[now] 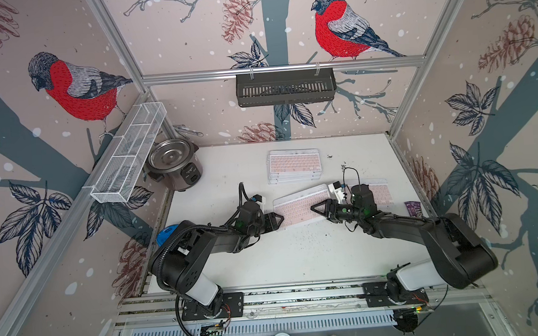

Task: Stack the numeric keypads
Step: Pick up the numeric keypad from the center of the board.

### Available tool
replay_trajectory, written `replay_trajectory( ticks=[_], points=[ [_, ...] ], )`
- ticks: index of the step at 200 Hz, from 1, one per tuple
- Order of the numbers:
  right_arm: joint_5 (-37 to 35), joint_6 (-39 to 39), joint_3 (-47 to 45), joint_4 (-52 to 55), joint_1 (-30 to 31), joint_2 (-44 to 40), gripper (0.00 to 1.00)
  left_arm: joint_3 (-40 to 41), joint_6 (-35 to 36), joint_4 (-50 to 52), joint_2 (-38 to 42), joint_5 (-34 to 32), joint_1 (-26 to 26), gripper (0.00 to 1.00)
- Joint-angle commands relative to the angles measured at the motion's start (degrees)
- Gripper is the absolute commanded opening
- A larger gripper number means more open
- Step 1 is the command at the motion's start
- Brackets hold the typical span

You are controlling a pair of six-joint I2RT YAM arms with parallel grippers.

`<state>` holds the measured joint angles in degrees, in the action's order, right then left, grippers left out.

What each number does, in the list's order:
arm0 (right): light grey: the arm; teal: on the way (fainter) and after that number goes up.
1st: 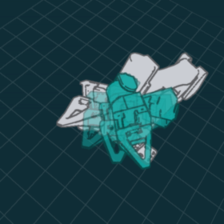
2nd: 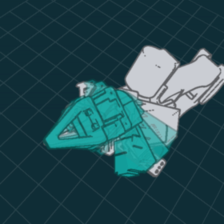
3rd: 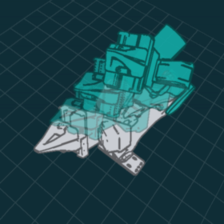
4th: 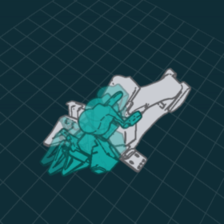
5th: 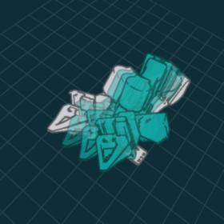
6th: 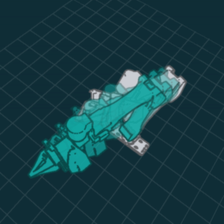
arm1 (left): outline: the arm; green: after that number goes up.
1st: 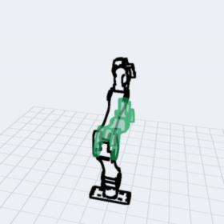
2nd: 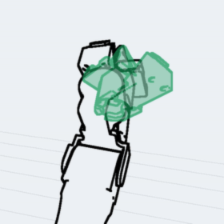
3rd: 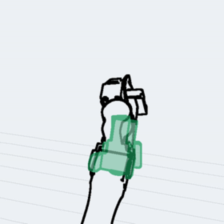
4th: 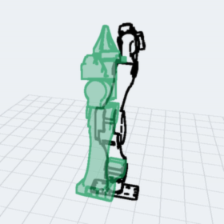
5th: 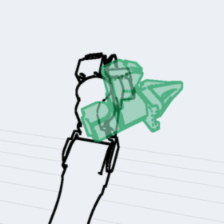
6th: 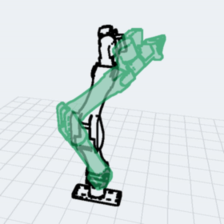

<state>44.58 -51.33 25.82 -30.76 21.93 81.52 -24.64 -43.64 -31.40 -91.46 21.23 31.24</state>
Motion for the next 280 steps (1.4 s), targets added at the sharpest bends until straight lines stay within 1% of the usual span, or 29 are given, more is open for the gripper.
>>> replay_trajectory(
  ticks=[1,30,78,92,125,175,192,203,231,263,267,280],
  points=[
    [-0.6,2.9,1.1,3.1,-0.3,-1.5,0.59,0.8,-1.7,16.0,-1.3,1.4,0.2,0.56],
    [-2.0,5.1,2.1,7.0,-0.8,-1.7,0.54,0.7,-1.8,15.9,-1.3,1.2,0.2,0.56],
    [-3.3,6.5,2.6,9.3,-1.0,-2.3,0.39,0.9,-1.7,16.2,-0.8,0.9,0.2,0.55],
    [-3.3,7.1,2.8,10.1,-1.2,-2.7,0.38,1.0,-1.8,16.3,-0.8,0.8,0.2,0.55],
    [-3.9,8.0,2.9,11.9,-1.9,-4.1,0.32,1.0,-1.7,16.3,-1.0,0.6,0.2,0.55],
    [-3.9,8.7,2.6,13.1,-2.3,-4.9,0.20,0.7,-1.8,16.6,-0.4,0.1,0.2,0.55],
    [-4.0,8.9,2.4,13.7,-2.6,-5.2,0.14,0.6,-1.9,17.0,0.4,-0.3,0.2,0.55],
    [-3.9,8.9,2.2,13.9,-2.6,-5.7,0.08,0.4,-1.8,17.4,1.1,-0.6,0.2,0.55],
    [-2.8,8.1,2.1,13.7,-3.2,-7.2,0.07,-1.0,-1.6,20.0,4.5,-2.5,0.2,0.55],
    [0.2,4.9,2.1,11.4,-5.3,-9.4,0.07,-4.0,-0.9,25.4,10.9,-5.5,0.1,0.55],
    [0.4,4.7,2.3,11.4,-5.6,-11.1,0.07,-4.3,-0.9,26.1,11.7,-6.0,0.0,0.55],
    [0.5,4.5,2.8,11.9,-6.2,-12.5,0.07,-5.4,-0.6,28.4,14.3,-7.2,-0.4,0.55]
  ],
)
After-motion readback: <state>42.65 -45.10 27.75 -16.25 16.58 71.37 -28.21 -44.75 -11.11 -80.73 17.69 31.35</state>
